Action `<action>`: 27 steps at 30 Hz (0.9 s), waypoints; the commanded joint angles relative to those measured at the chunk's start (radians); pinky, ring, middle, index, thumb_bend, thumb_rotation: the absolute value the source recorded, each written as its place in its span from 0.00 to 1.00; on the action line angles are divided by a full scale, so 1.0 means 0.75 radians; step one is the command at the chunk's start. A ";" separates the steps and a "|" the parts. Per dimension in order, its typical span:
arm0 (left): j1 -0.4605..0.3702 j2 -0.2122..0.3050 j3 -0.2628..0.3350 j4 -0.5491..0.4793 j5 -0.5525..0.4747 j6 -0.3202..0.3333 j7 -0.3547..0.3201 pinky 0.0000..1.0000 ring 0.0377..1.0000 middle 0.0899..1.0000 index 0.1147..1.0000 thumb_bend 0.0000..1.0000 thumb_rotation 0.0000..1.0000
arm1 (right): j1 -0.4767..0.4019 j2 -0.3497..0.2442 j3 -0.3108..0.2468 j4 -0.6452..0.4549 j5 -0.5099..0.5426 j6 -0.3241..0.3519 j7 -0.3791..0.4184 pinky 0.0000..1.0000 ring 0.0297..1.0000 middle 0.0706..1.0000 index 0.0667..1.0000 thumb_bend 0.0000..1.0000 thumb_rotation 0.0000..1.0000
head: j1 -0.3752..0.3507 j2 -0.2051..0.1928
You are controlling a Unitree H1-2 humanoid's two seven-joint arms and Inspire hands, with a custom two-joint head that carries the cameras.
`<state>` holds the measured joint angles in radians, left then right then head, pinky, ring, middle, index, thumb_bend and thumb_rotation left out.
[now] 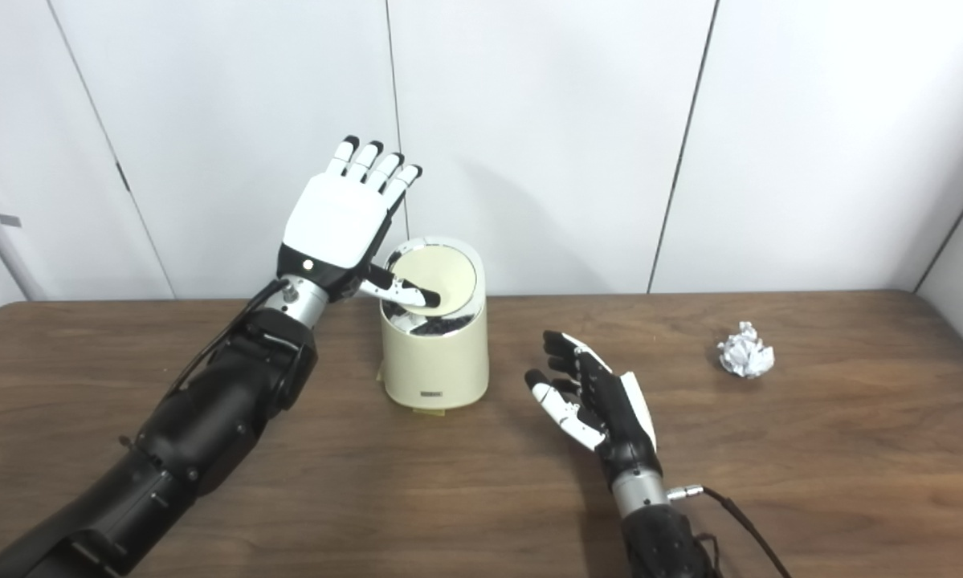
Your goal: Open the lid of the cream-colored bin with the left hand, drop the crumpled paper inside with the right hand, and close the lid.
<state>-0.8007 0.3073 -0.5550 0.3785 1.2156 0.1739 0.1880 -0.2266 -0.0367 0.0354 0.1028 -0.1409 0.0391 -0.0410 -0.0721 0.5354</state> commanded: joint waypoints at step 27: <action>0.031 -0.005 0.417 -0.457 -0.311 0.080 -0.249 1.00 0.96 0.94 0.95 0.76 1.00 | -0.054 -0.027 0.007 -0.020 -0.057 -0.074 -0.018 0.74 0.82 0.81 0.79 0.22 0.47 | 0.008 -0.009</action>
<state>-0.7653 0.3021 -0.2692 0.0752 1.0243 0.2468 -0.0141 -0.2269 -0.0458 0.0421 0.1151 -0.1796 0.0282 -0.0494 -0.0660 0.5277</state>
